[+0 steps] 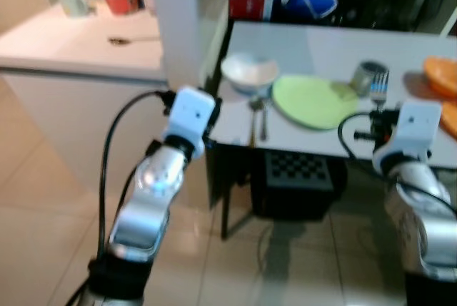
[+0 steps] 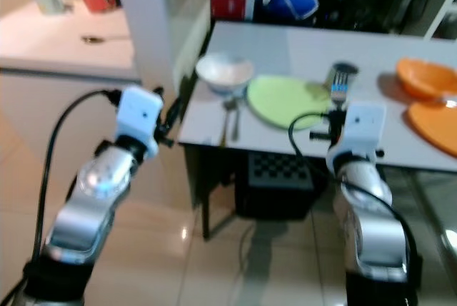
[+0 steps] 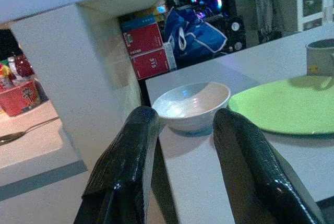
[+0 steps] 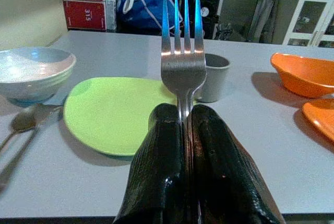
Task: Setting the table
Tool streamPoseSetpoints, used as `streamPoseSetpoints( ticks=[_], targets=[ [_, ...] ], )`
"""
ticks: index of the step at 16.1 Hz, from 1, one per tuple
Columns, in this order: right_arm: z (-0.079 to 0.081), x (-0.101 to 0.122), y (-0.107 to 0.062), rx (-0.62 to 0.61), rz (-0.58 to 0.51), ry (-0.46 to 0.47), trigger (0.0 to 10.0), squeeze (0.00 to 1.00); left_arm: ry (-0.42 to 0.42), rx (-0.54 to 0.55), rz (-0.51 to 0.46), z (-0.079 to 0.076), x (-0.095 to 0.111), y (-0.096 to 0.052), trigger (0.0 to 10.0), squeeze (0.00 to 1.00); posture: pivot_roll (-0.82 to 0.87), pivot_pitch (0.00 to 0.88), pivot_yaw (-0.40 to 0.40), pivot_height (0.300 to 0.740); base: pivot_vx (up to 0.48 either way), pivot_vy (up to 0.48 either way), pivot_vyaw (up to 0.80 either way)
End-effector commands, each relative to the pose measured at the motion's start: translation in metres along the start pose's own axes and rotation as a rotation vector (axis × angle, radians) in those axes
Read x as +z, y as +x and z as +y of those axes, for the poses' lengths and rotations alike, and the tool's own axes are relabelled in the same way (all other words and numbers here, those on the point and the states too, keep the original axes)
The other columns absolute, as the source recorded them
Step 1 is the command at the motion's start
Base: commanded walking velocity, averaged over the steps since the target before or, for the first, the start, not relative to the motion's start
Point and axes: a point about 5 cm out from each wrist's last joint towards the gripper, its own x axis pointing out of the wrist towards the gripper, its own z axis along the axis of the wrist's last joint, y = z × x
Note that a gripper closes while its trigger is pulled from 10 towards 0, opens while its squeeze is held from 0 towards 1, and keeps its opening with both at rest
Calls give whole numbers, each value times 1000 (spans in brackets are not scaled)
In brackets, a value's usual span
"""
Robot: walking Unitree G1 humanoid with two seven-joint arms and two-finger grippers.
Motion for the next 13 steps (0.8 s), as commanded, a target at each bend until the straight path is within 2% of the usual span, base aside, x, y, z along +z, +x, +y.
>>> streamPoseSetpoints(
  ticks=[1,4,6,10,13],
  targets=[
    [-4,2,1,-13,1,-6,10000,0,4,-23,-13,-4,4,4,10000,0,-57,0,27,740,0,-480,0],
    [-4,-2,0,2,16,-6,10000,0,10,-38,-25,-7,5,2,10000,0,-44,0,21,740,0,-480,0],
    [-2,-4,0,0,23,0,10000,0,13,-34,-18,-4,3,1,10000,0,-54,0,30,740,0,-480,0],
    [4,-6,0,24,41,35,10000,0,3,-7,-19,-3,4,5,10000,0,-47,0,25,740,0,-461,0],
    [11,-12,0,41,76,82,10000,0,-32,21,2,2,2,2,10000,0,-26,0,15,740,0,0,0]
  ],
)
